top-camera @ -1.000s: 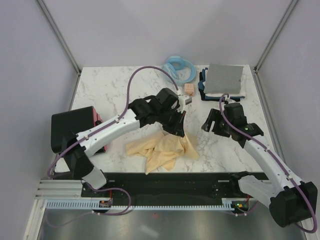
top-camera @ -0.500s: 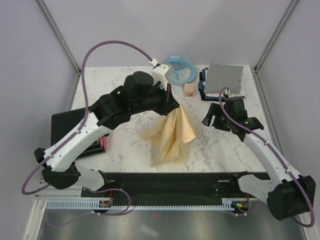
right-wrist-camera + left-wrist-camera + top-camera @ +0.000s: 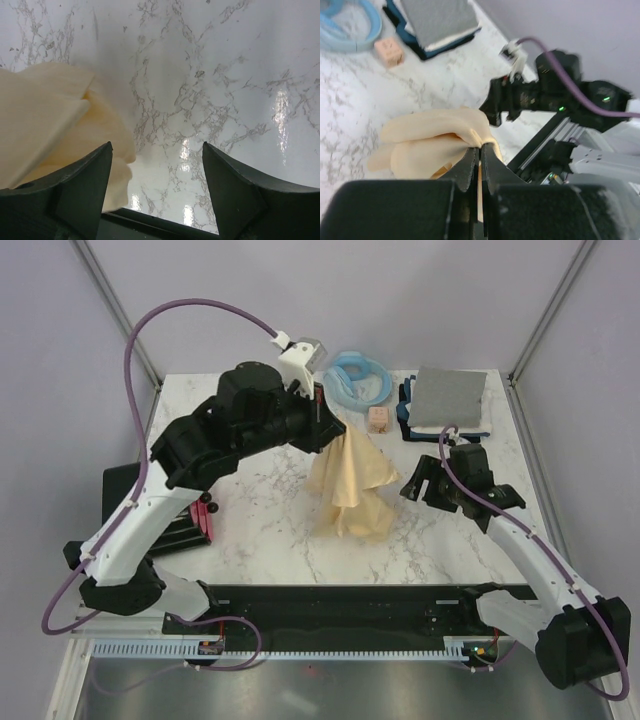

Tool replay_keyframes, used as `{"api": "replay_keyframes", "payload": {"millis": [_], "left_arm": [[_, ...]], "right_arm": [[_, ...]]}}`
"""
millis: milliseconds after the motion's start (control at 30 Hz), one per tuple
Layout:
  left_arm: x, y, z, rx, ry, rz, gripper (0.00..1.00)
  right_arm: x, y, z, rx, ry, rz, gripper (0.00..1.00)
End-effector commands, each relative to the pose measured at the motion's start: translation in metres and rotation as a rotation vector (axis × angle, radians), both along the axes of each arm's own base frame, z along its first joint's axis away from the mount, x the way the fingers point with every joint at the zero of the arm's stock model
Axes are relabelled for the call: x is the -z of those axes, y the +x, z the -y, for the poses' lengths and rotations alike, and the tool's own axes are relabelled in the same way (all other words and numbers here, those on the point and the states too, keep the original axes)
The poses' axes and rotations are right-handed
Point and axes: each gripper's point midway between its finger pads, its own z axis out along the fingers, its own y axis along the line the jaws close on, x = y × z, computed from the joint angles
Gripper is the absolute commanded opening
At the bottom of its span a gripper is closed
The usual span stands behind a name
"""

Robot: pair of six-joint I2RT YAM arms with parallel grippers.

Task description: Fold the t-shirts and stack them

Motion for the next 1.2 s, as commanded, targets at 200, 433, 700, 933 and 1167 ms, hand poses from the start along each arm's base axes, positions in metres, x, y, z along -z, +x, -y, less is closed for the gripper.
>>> {"api": "replay_keyframes", "payload": {"millis": [200,433,700,933,1167], "left_arm": [[0.106,0.004,-0.042,-0.107,0.179,-0.185,0.02],[0.205,-0.020,-0.055,-0.122,0.284,-0.399,0.02],[0.203,-0.014,-0.049,-0.103,0.285,-0.365,0.02],[0.186,-0.002,-0.039,-0.090,0.270,-0.326,0.02],[0.169,0.013,-0.046,-0.140,0.253,-0.277,0.02]], "right_arm": [[-0.014,0.014,-0.010,-0.024,0.036,0.031,0.82],[-0.005,0.002,-0.052,-0.055,0.311,-0.067,0.81],[-0.006,-0.017,-0.110,-0.095,0.482,-0.074,0.82],[-0.014,-0.014,-0.138,-0.127,0.550,-0.063,0.83],[-0.006,-0.014,-0.151,-0.166,0.499,-0.089,0.83]]}}
